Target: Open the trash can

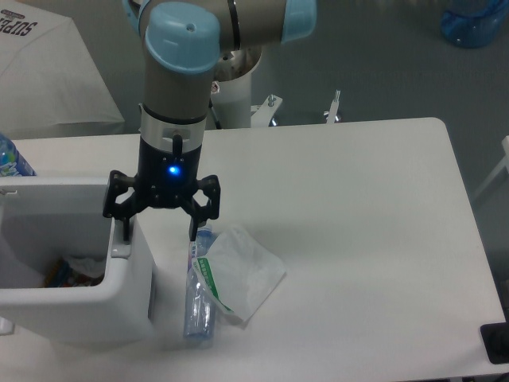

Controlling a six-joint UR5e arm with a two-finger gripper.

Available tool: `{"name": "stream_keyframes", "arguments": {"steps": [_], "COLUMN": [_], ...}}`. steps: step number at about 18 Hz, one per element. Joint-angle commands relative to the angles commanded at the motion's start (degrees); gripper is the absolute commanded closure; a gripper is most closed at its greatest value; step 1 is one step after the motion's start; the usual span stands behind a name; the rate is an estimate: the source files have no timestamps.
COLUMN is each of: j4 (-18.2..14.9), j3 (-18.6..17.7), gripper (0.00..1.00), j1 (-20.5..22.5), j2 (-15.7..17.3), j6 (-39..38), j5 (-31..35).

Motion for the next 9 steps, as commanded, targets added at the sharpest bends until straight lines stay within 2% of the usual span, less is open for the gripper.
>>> {"name": "stream_keyframes", "arguments": {"steps": [5,9], "j4": [0.44,5.88], "j3": [1.84,4.74], "gripper": [0.00,0.00], "j1": [0.17,1.05], "j2": [0.35,0.35], "j6": [0.79,1.84], "j5": [0.09,0.53]}}
